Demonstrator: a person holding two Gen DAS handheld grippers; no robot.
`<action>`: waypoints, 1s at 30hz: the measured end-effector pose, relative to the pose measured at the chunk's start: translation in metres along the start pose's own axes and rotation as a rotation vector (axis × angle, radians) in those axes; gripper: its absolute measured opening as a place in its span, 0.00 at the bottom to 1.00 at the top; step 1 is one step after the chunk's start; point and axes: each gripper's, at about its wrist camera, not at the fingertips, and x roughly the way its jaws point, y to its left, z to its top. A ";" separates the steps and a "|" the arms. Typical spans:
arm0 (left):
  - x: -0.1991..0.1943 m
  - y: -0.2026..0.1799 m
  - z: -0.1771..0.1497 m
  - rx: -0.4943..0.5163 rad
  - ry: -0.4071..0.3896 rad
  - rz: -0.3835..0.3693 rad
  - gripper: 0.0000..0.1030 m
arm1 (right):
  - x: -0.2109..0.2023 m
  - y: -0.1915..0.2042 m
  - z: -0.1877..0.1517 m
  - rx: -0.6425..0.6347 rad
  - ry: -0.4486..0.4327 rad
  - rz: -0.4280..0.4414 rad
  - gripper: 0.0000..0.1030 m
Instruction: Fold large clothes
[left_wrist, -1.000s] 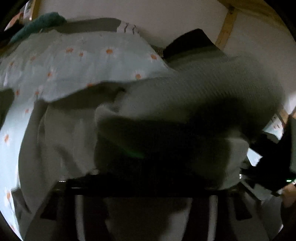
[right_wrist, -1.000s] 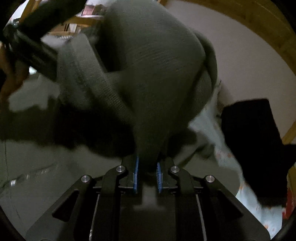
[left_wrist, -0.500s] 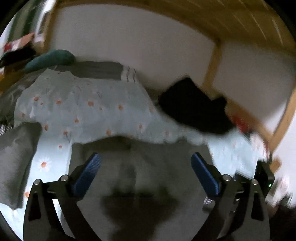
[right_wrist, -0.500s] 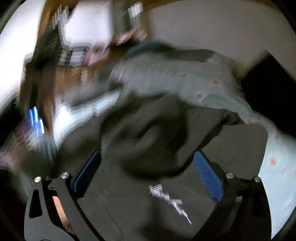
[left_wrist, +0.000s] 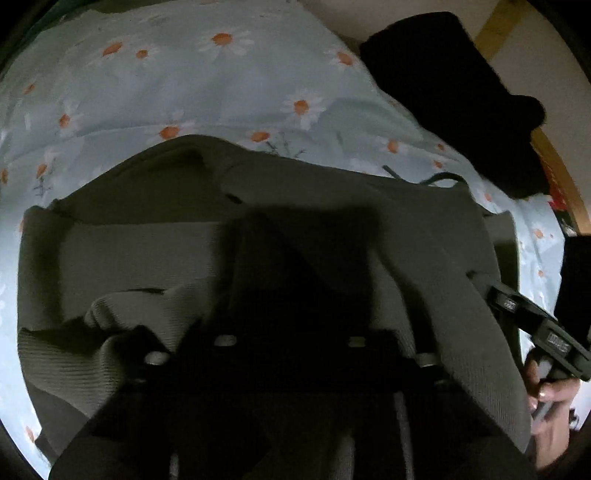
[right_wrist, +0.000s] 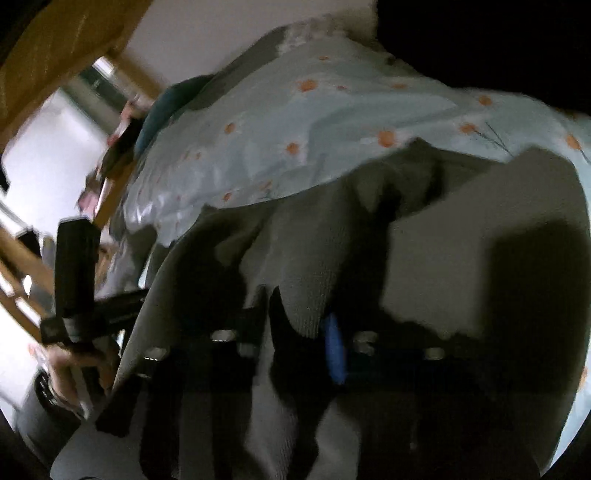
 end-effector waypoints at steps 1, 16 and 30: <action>-0.004 0.004 0.000 -0.013 -0.018 -0.036 0.05 | -0.004 0.000 0.003 0.004 -0.032 0.025 0.14; -0.023 0.080 0.004 -0.200 -0.132 -0.091 0.04 | 0.004 -0.060 0.043 0.257 -0.044 0.051 0.74; -0.109 0.070 0.014 -0.242 -0.306 -0.483 0.04 | -0.065 -0.037 0.053 0.180 -0.279 0.434 0.20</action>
